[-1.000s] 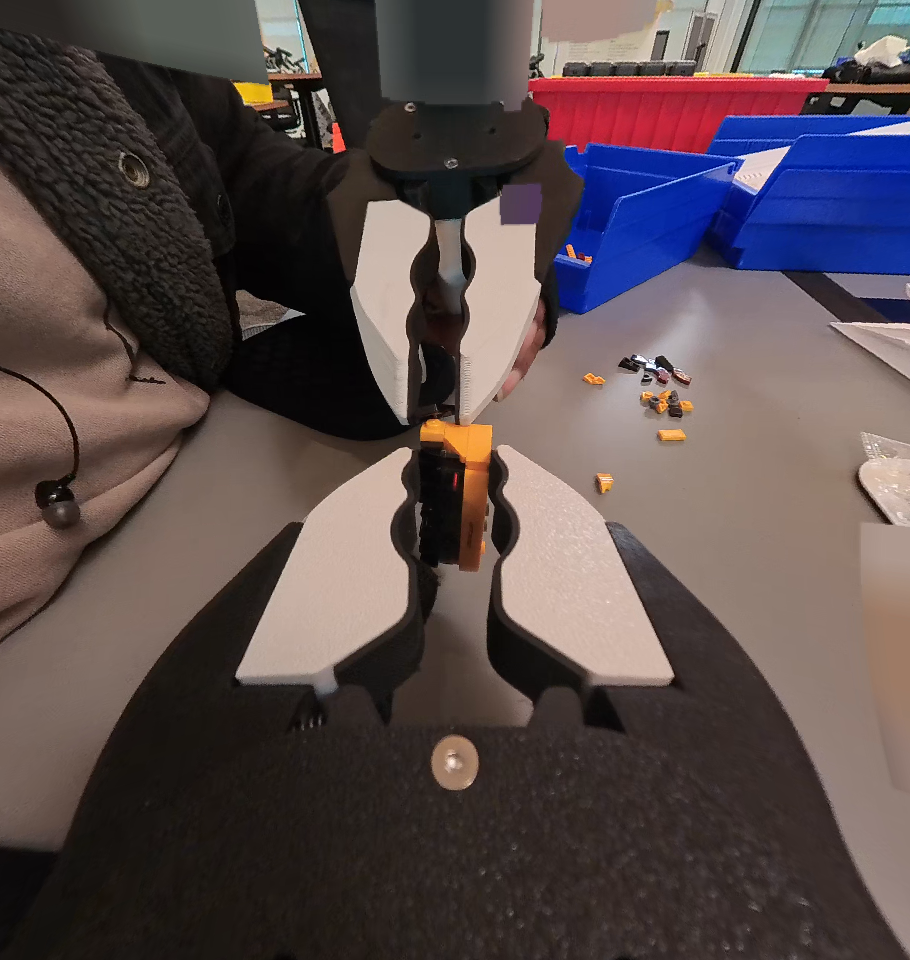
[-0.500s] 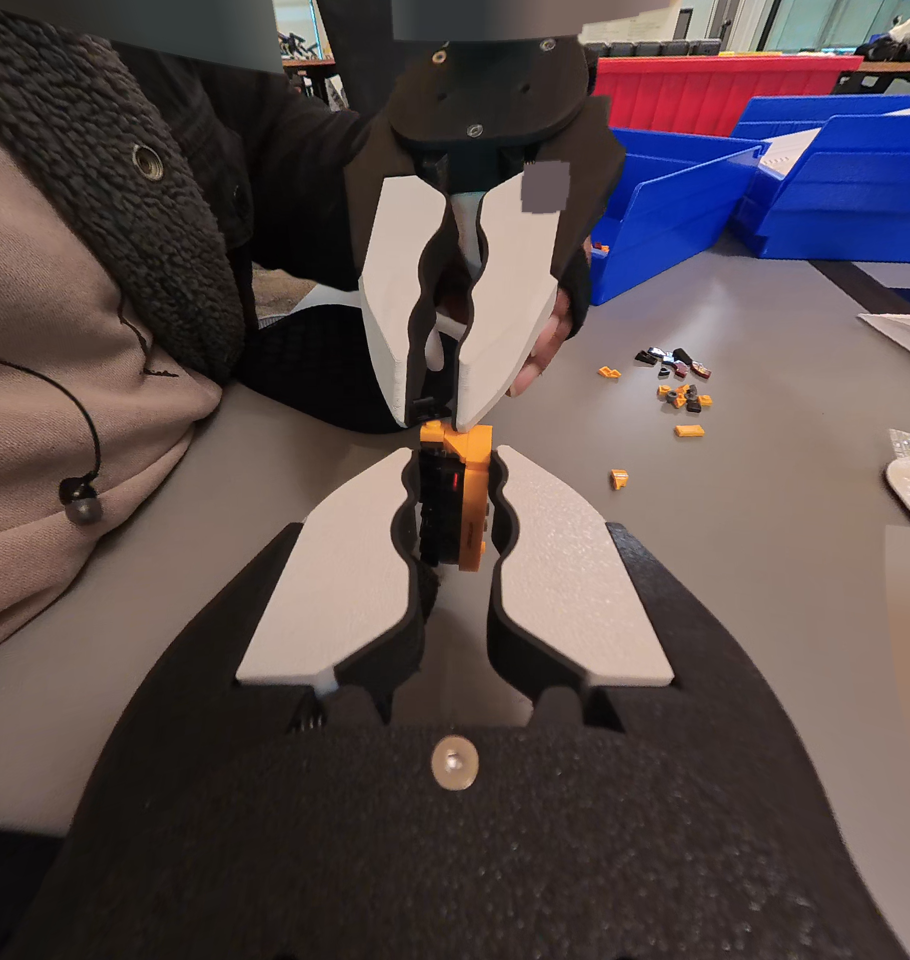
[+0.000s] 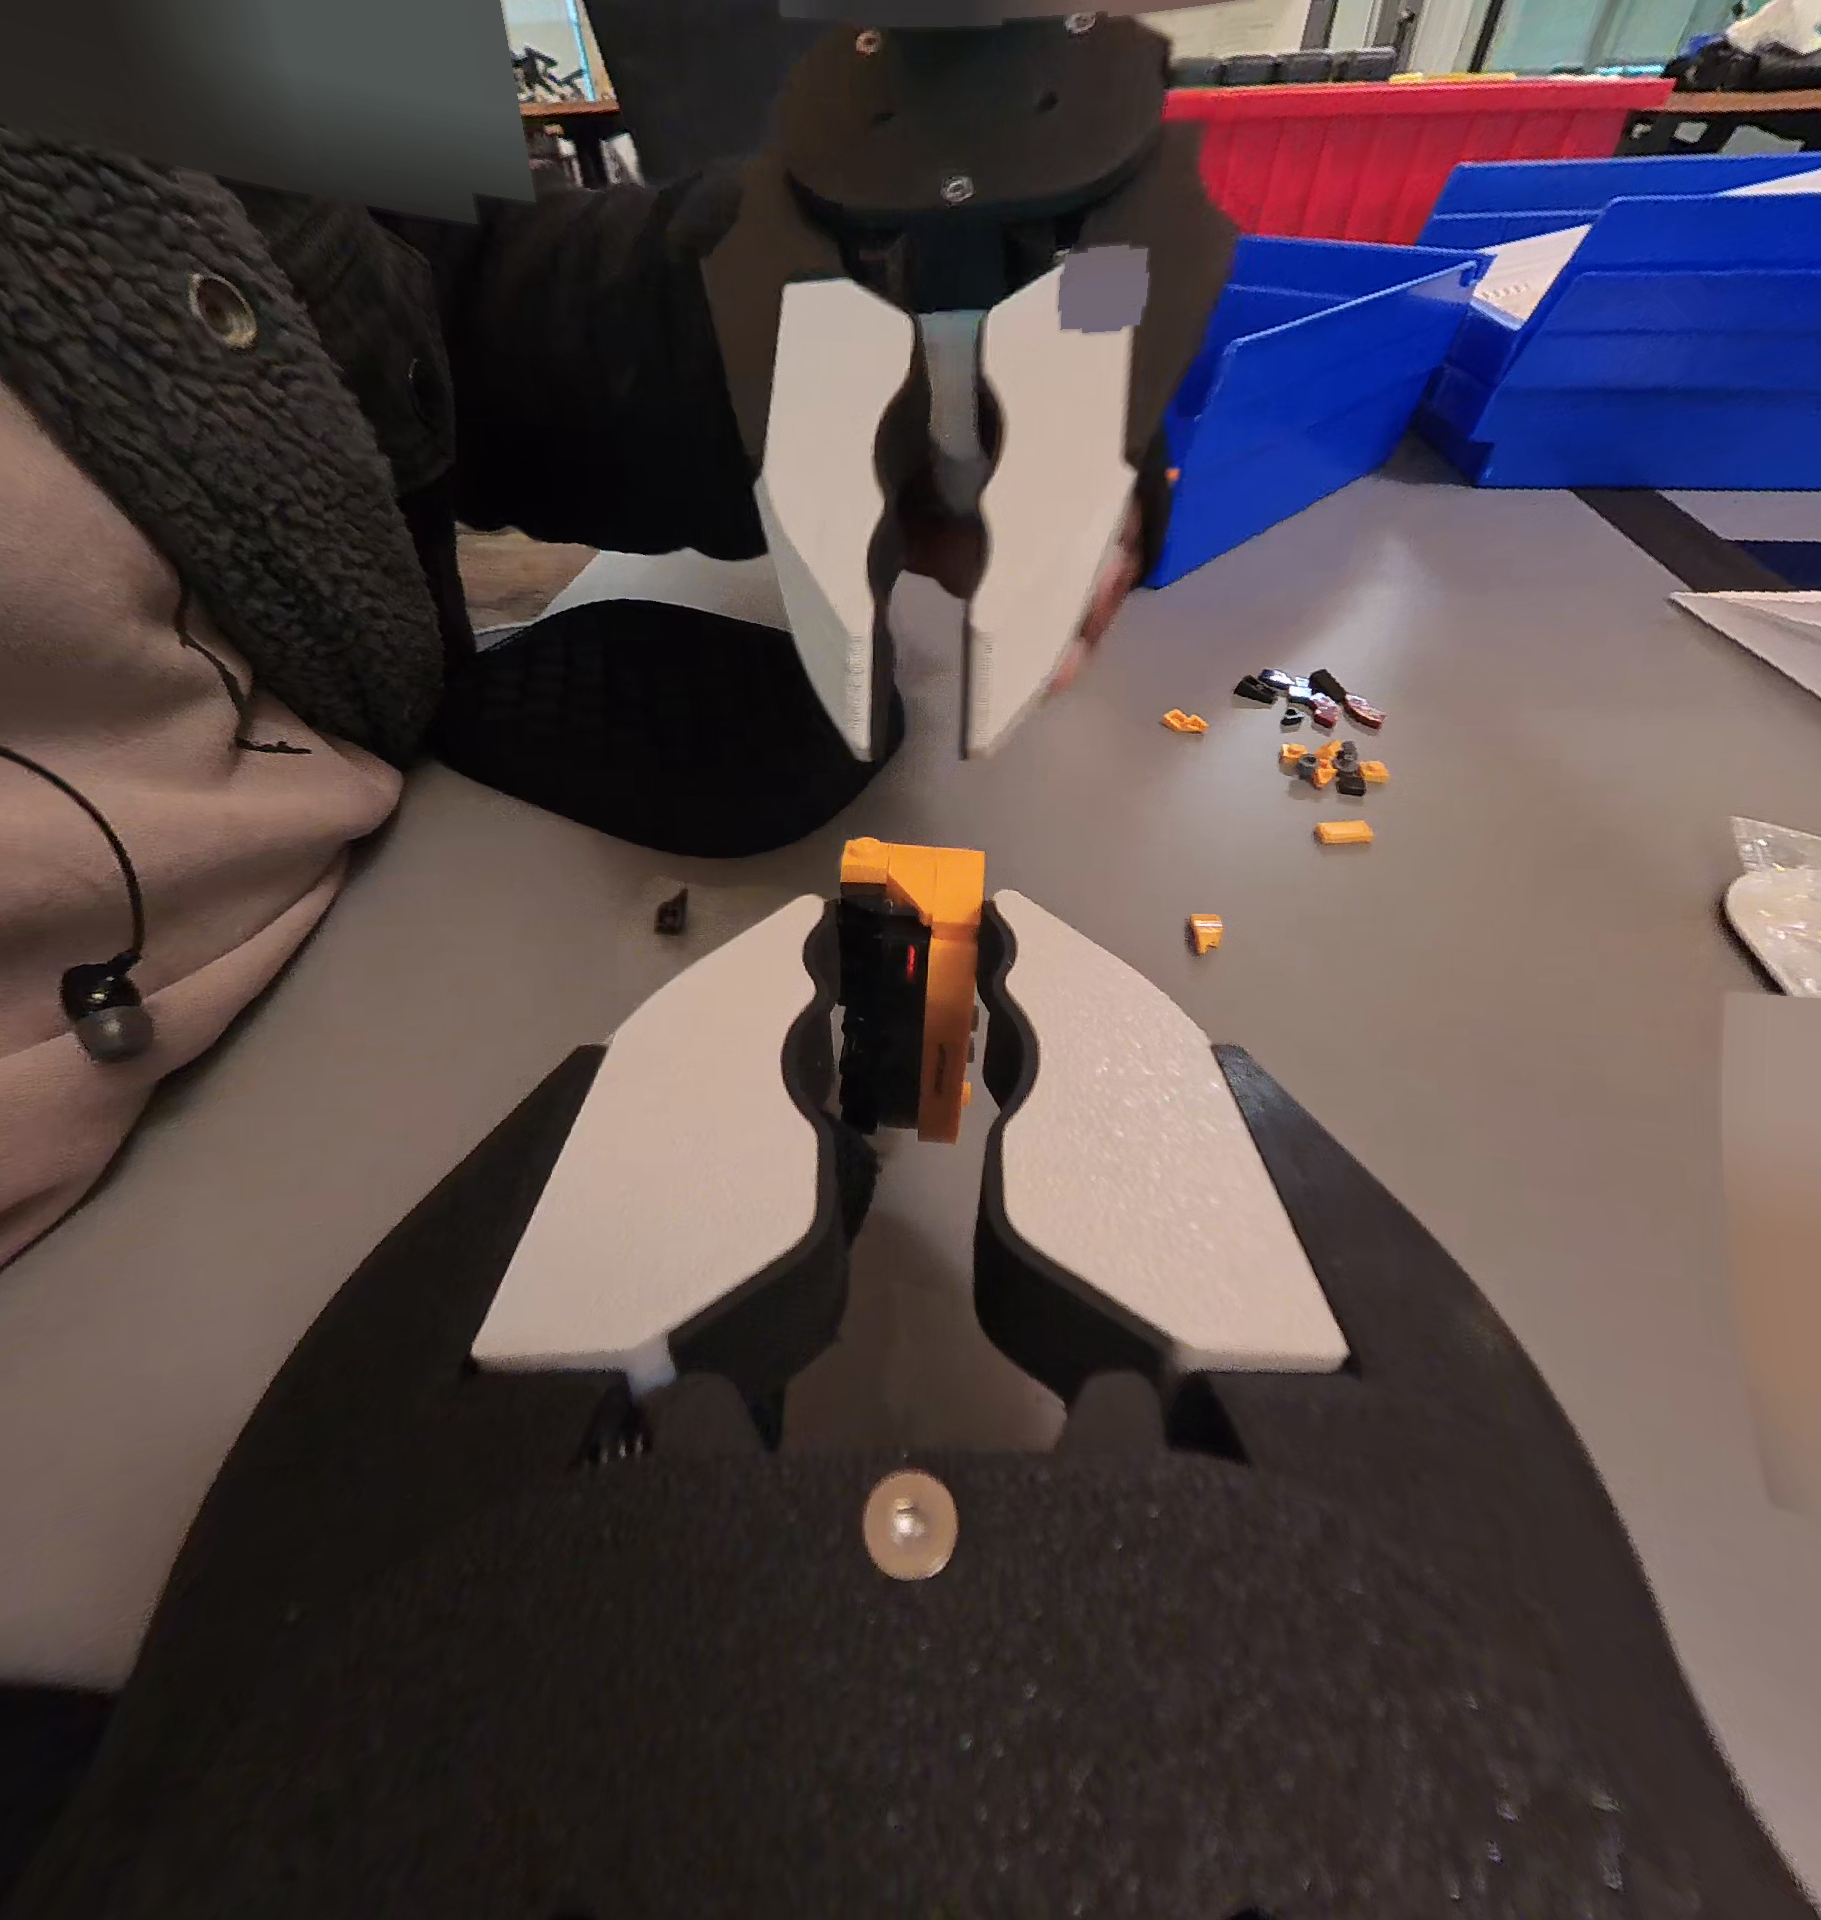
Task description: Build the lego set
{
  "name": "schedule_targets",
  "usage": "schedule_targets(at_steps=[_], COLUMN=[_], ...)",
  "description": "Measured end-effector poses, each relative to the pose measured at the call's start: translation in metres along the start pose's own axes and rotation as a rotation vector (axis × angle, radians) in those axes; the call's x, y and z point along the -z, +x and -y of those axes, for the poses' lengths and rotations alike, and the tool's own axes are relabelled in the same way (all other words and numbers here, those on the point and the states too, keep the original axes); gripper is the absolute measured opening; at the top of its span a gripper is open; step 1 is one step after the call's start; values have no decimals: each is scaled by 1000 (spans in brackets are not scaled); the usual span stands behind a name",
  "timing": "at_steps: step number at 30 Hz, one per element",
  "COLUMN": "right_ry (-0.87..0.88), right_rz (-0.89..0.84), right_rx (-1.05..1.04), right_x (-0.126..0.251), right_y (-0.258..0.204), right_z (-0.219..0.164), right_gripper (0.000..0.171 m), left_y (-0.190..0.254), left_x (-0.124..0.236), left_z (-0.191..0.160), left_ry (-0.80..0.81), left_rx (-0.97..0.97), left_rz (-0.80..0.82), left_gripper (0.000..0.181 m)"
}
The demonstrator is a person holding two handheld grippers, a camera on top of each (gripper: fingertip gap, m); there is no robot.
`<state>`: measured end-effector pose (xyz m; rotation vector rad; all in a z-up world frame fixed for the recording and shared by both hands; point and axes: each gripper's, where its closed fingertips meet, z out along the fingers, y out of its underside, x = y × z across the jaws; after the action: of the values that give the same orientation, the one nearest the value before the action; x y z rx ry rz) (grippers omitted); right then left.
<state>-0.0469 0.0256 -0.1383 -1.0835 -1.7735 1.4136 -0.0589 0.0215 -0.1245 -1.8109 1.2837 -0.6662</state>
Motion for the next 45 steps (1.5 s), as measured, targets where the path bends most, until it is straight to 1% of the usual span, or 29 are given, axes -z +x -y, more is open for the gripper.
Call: schedule_targets(at_steps=[3, 8, 11, 14, 17, 21, 27, 29, 33, 36, 39, 41, 45], right_ry=[-4, -14, -19, -24, -29, -35, -45, -47, -52, -53, -56, -56, -57], right_rz=[-26, -34, -36, -39, -39, -38, -34, -32, -28, -26, -26, -26, -27], right_rx=[-9, -9, -8, -7, -4, -2, 0, -2, -3, -4, -5, -4, -6], right_x=[1, 0, 0, -1, -1, -2, -3, -3, -3, -3, -3, -4, -4], right_y=[6, 7, 7, 7, 6, 6, 5, 5, 4, 4, 4, 4, 4], right_z=[-2, -3, -4, -5, -6, -6, -8, -8, -9, -9, -9, -9, -10], right_gripper=[25, 25, 25, 25, 25, 25, 25, 25, 25, 25, 25, 25, 25], left_y=[21, 69, 86, 91, 88, 84, 85, 85, 90, 92, 91, 88, 79], left_x=[3, 4, 0, -3, -6, -9, -11, -11, -11, -11, -12, -13, -16], left_z=[-19, -60, -76, -89, -89, -95, -96, -96, -97, -97, -97, -97, -92], left_ry=[-73, -264, -352, -426, -436, -496, -547, -556, -554, -556, -559, -550, -496], left_rx=[36, 45, 40, 7, -14, -120, -202, -207, -165, -187, -190, -195, -201], left_rz=[-60, -157, -154, -108, -53, 4, -25, -39, -89, -95, -94, -74, -20], left_gripper=[14, 11, 10, 12, 12, 7, 6, 6, 14, 7, 6, 0, 0])
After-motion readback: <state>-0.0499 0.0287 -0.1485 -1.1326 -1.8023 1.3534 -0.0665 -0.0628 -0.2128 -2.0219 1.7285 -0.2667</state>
